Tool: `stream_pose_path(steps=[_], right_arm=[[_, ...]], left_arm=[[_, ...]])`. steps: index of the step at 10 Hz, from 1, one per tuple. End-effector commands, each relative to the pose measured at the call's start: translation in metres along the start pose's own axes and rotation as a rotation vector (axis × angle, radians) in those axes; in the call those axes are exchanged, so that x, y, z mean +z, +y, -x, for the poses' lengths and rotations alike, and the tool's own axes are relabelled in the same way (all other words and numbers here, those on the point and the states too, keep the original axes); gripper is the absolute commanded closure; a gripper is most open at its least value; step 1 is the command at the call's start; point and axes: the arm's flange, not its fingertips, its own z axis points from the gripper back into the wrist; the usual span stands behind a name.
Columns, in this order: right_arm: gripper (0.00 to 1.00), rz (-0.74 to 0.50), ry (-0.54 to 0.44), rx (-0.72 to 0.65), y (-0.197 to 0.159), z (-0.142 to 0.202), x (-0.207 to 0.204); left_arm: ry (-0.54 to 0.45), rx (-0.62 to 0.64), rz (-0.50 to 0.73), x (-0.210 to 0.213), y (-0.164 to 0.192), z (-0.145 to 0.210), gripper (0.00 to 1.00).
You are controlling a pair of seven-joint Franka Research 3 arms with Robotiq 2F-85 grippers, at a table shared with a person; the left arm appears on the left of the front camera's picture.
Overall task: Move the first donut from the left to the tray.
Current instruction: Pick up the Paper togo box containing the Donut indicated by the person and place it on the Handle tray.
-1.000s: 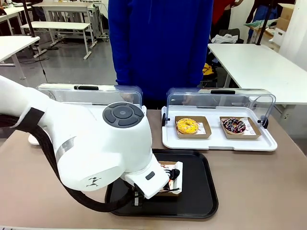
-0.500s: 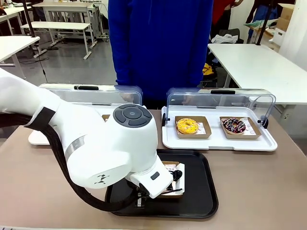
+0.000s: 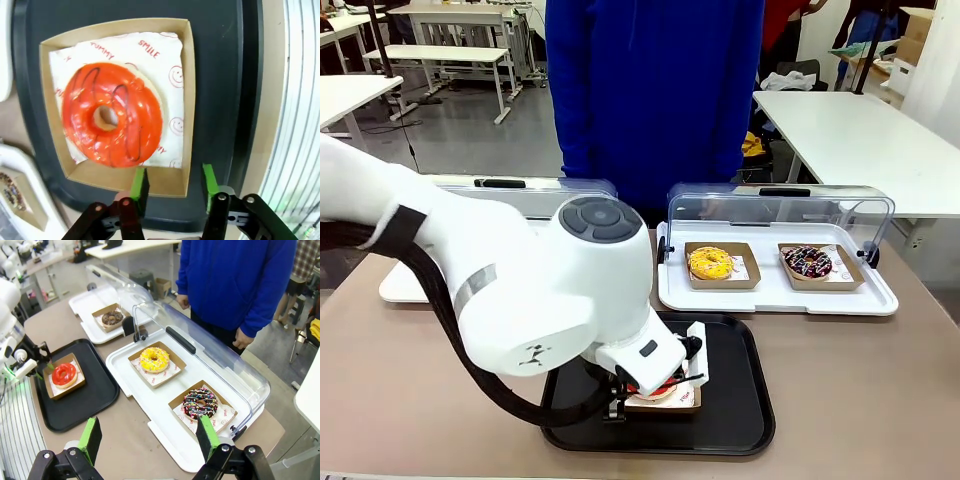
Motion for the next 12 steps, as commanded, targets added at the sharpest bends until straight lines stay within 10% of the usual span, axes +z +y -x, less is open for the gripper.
stream_pose_path(steps=[1, 12], right_arm=[[0.00, -0.002, -0.038, 0.021, -0.003, -0.003, -0.001], [0.00, -0.002, -0.038, 0.021, -0.003, -0.003, -0.001]], left_arm=[[0.008, 0.029, 0.008, 0.036, 0.000, 0.001, 0.00], [-0.003, 0.019, -0.014, 0.060, 0.005, -0.004, 0.00]])
